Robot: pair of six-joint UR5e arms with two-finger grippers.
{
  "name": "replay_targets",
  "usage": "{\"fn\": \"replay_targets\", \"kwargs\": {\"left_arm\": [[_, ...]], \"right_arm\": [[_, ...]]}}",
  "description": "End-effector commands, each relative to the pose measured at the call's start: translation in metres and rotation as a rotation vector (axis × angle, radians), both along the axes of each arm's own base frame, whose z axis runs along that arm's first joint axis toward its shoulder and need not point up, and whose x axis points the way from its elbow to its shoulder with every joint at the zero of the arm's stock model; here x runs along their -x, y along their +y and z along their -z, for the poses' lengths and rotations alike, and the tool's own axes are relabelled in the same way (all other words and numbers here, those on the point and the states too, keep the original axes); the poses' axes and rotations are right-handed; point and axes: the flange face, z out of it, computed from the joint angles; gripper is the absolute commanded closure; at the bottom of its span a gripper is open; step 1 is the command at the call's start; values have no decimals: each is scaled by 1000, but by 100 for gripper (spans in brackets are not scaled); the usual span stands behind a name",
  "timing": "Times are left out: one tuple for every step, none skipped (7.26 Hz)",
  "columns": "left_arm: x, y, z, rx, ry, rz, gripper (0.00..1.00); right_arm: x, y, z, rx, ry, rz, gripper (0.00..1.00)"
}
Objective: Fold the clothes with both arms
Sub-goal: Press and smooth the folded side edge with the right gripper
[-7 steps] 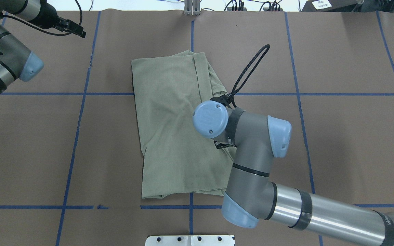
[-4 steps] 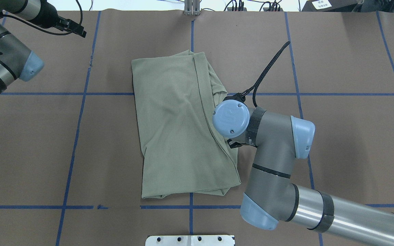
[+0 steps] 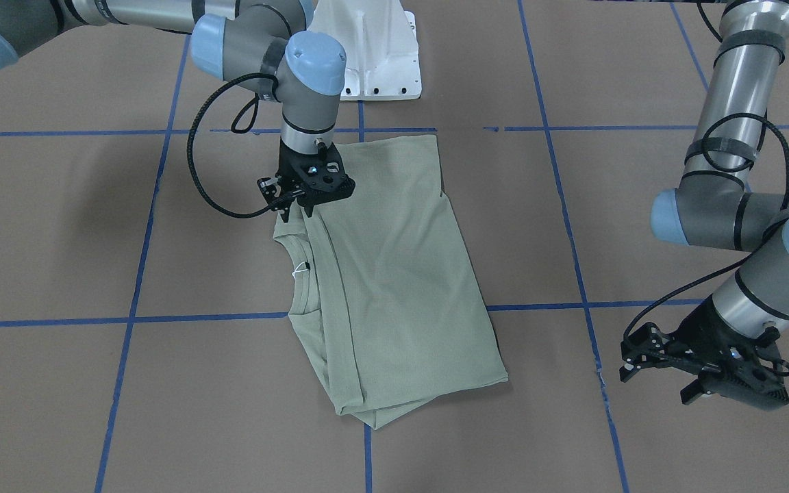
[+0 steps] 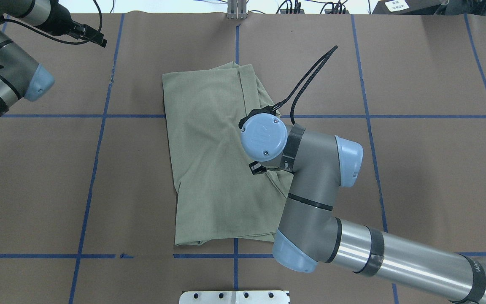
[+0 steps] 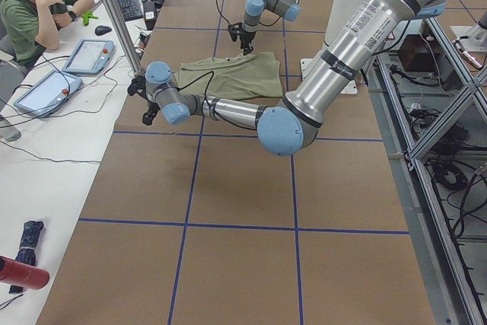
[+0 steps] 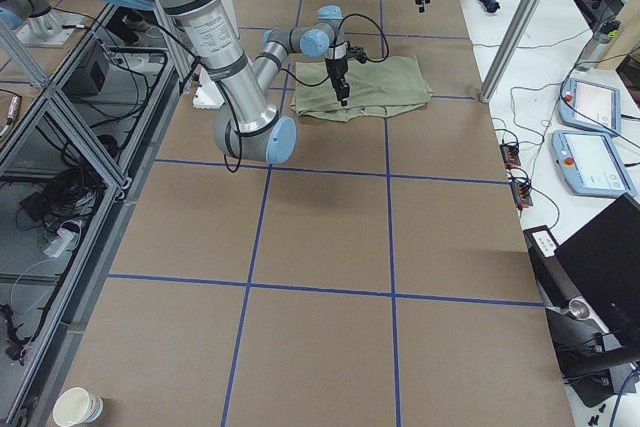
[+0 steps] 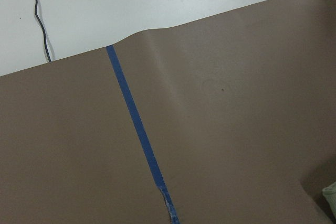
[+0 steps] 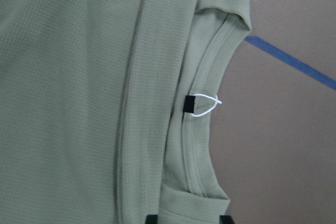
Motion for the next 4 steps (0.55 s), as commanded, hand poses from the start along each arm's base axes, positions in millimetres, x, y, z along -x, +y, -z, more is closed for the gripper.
{"fn": "replay_targets", "kwargs": {"left_arm": [[0,3,-7,5,-3,-2,0],[0,3,-8,7,-3,-2,0],[0,3,-8,7,-3,-2,0],[0,3,-8,7,-3,-2,0]], "right_arm": [[12,8,1,76,-33,78,55],[15,9,-3,76,-25,93,55],[17,10,-7,58,-15,127,55],[17,10,-8,45,-9,146,57]]}}
